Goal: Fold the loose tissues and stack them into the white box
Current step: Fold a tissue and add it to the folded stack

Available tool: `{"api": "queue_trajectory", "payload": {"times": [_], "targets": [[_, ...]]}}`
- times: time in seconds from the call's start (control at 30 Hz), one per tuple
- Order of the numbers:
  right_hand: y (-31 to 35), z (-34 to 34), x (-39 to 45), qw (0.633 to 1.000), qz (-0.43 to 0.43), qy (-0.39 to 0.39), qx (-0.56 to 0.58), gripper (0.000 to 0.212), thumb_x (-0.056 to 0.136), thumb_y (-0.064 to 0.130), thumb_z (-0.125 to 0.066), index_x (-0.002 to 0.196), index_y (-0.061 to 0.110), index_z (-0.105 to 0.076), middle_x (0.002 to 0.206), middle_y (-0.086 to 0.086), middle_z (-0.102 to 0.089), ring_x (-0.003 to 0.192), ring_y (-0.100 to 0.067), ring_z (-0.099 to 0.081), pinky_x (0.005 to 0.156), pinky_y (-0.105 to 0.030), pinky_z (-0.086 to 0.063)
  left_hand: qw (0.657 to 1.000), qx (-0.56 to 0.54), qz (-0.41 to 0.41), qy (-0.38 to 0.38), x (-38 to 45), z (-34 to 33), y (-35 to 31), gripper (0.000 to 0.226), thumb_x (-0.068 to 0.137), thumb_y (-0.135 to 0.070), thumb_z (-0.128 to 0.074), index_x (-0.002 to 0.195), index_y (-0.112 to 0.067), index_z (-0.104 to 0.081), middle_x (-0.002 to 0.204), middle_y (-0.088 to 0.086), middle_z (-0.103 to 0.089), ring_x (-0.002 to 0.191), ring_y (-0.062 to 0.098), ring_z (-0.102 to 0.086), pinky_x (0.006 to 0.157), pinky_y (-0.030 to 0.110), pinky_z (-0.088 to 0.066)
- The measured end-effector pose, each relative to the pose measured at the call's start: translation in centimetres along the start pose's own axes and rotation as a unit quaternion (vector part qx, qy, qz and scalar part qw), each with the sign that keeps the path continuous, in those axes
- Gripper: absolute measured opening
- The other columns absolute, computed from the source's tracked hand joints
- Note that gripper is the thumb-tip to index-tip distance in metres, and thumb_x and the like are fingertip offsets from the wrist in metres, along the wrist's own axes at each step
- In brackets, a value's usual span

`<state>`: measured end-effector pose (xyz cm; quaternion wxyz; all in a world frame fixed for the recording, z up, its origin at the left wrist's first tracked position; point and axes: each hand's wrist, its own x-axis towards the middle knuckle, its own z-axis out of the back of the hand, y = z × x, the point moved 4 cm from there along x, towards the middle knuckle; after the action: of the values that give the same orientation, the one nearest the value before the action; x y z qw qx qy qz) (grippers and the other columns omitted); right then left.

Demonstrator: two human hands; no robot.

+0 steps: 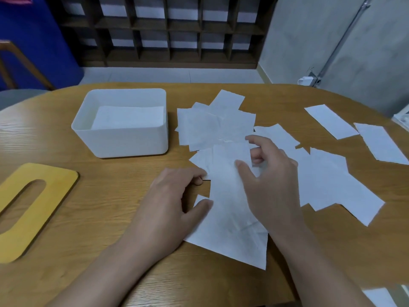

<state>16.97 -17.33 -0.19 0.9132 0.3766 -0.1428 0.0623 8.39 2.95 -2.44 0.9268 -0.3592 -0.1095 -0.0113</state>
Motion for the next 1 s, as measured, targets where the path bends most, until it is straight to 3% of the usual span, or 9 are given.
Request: {"api": "queue_trajectory", "payload": {"times": [0.13,0.27,0.4,0.5,0.57,0.73,0.87,0.93,1.0], "targets": [[0.9,0.6,-1.2,0.995,0.076,-0.052,-0.024,0.030,0.101,0.028,-0.078,0.131,0.027,-0.075,0.106,0.010,-0.074,0.108,-0.020,-0.067,0.104,-0.001,-0.019,0.997,-0.061,0.015,-0.049,0.2,0.7,0.1,0.052,0.094,-0.045,-0.079,0.142,-0.044,-0.061,0.125,-0.027,-0.065,0.128,0.007,-0.058,0.099,0.013,-0.044],[2.1,0.7,-2.4,0.977,0.196,-0.081,-0.025,0.013,0.103,0.017,-0.076,0.113,0.022,-0.083,0.109,0.010,-0.081,0.108,-0.015,-0.071,0.110,-0.031,-0.035,0.992,-0.081,-0.002,-0.096,0.4,1.6,-0.2,0.054,0.097,-0.035,-0.080,0.147,-0.035,-0.060,0.135,-0.027,-0.061,0.134,0.007,-0.057,0.101,0.013,-0.043],[3.1,-0.2,-3.5,0.975,0.211,0.007,0.074,0.015,0.102,0.017,-0.075,0.110,0.024,-0.084,0.112,0.018,-0.080,0.112,-0.005,-0.071,0.105,-0.037,-0.050,0.988,-0.074,-0.071,-0.117,0.1,2.6,-1.1,0.049,0.098,-0.025,-0.081,0.145,-0.025,-0.065,0.147,-0.009,-0.059,0.145,0.023,-0.052,0.117,0.030,-0.043],[3.9,-0.8,-4.3,0.968,0.209,0.069,0.116,0.012,0.105,0.021,-0.075,0.113,0.025,-0.083,0.107,0.019,-0.080,0.104,-0.003,-0.074,0.089,-0.032,-0.057,0.987,-0.041,-0.111,-0.113,-0.4,3.5,-1.5,0.025,0.102,-0.025,-0.080,0.126,-0.029,-0.078,0.123,-0.015,-0.073,0.123,0.020,-0.064,0.105,0.044,-0.047],[4.3,-1.0,-4.4,0.968,0.200,0.088,0.127,0.014,0.103,0.026,-0.077,0.117,0.027,-0.082,0.106,0.021,-0.079,0.103,-0.003,-0.074,0.084,-0.027,-0.058,0.985,-0.045,-0.115,-0.122,-0.7,4.2,-1.3,0.014,0.103,-0.019,-0.080,0.114,-0.027,-0.082,0.106,-0.017,-0.076,0.104,0.016,-0.070,0.094,0.045,-0.050],[4.8,-1.2,-3.9,0.972,0.097,0.114,0.180,0.014,0.100,0.033,-0.080,0.114,0.035,-0.080,0.102,0.024,-0.078,0.104,-0.003,-0.073,0.077,-0.012,-0.052,0.969,-0.158,-0.010,-0.190,-1.3,6.6,0.6,0.011,0.103,-0.015,-0.076,0.098,-0.023,-0.082,0.084,-0.008,-0.072,0.078,0.013,-0.062,0.073,0.020,-0.046],[5.3,-2.4,-3.7,0.964,0.063,0.151,0.209,0.008,0.103,0.030,-0.075,0.104,0.033,-0.082,0.099,0.021,-0.079,0.101,-0.006,-0.074,0.079,-0.025,-0.060,0.961,-0.202,0.084,-0.171,-1.8,7.6,3.8,0.011,0.104,-0.019,-0.075,0.095,-0.018,-0.080,0.082,0.014,-0.066,0.074,0.024,-0.057,0.066,0.025,-0.044],[5.4,-3.4,-4.0,0.964,0.058,0.165,0.201,0.007,0.103,0.031,-0.076,0.102,0.033,-0.082,0.088,0.016,-0.078,0.086,-0.008,-0.075,0.073,-0.029,-0.061,0.964,-0.184,0.112,-0.157,-2.2,7.9,5.3,0.011,0.104,-0.021,-0.075,0.094,-0.019,-0.079,0.082,0.011,-0.068,0.072,0.023,-0.058,0.065,0.030,-0.044],[5.6,-4.3,-4.5,0.967,0.068,0.166,0.183,0.004,0.101,0.030,-0.078,0.102,0.033,-0.081,0.070,0.011,-0.068,0.066,-0.009,-0.065,0.065,-0.020,-0.051,0.970,-0.134,0.128,-0.155,-2.8,8.4,6.5,0.013,0.104,-0.021,-0.074,0.091,-0.023,-0.076,0.077,0.002,-0.068,0.069,0.022,-0.059,0.064,0.032,-0.044]]}}
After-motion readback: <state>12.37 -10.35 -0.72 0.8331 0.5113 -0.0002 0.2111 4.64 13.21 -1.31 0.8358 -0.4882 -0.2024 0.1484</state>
